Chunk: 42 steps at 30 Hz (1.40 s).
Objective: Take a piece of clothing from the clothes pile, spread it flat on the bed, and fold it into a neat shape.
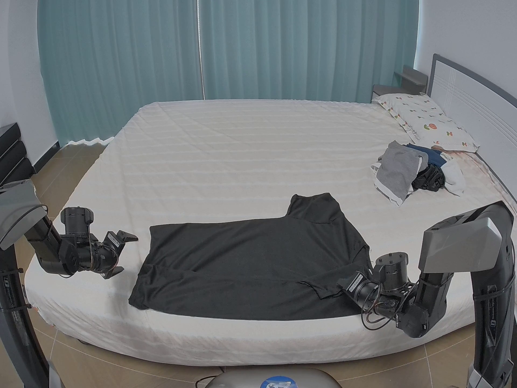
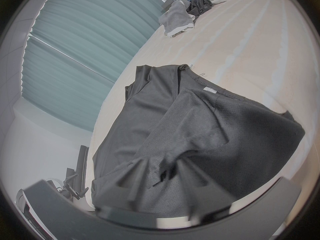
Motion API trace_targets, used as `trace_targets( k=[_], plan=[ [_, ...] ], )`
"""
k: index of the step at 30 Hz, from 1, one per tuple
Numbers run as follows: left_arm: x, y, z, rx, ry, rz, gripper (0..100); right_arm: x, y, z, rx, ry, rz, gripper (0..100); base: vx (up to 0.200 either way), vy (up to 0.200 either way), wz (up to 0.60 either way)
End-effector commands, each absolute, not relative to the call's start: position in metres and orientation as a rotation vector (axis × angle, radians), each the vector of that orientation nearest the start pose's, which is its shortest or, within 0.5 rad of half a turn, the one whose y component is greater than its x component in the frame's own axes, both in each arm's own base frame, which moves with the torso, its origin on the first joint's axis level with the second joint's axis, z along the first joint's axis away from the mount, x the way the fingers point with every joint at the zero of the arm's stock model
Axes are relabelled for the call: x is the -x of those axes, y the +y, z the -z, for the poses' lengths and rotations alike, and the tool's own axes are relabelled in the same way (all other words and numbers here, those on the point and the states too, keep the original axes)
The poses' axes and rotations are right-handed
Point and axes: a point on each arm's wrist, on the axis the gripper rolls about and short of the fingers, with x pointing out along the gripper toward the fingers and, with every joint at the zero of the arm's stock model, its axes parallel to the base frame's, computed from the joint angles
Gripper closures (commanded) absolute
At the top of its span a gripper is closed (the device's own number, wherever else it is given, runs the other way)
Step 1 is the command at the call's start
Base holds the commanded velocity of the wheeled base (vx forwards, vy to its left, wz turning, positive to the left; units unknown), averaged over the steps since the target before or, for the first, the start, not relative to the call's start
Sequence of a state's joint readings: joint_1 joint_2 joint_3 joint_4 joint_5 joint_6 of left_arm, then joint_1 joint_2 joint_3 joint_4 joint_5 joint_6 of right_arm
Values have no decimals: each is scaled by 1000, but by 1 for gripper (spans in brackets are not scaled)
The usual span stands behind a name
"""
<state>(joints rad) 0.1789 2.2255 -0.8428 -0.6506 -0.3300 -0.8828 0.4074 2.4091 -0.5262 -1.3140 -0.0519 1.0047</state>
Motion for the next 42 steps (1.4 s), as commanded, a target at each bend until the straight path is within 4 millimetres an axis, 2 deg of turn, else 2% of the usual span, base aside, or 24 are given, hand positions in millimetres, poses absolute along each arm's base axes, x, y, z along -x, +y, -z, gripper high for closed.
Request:
trace_targets(
  k=[1, 7, 13, 15, 18, 38, 39, 42],
  plan=[
    [-360, 58, -12, 1028, 736, -182, 0, -299, 129, 47, -825, 678, -16, 100, 0, 0, 0],
    [-361, 57, -12, 1025, 736, -182, 0, -295, 133, 44, -811, 662, -2, 100, 0, 0, 0],
    [-360, 57, -12, 1025, 738, -182, 0, -289, 133, 33, -813, 653, -17, 100, 0, 0, 0],
    [-360, 57, -11, 1026, 739, -183, 0, -285, 131, 23, -813, 642, -27, 100, 0, 0, 0],
    [-360, 57, -11, 1026, 739, -183, 0, -277, 129, 20, -808, 661, -36, 100, 0, 0, 0],
    [-360, 57, -11, 1023, 739, -182, 0, -254, 123, 34, -736, 763, -15, 100, 0, 0, 0],
    [-360, 57, -11, 1023, 739, -182, 0, -253, 122, 36, -727, 770, -13, 0, 0, 0, 0],
    [-360, 57, -11, 1023, 739, -182, 0, -251, 121, 40, -696, 783, -15, 0, 0, 0, 0]
  ],
)
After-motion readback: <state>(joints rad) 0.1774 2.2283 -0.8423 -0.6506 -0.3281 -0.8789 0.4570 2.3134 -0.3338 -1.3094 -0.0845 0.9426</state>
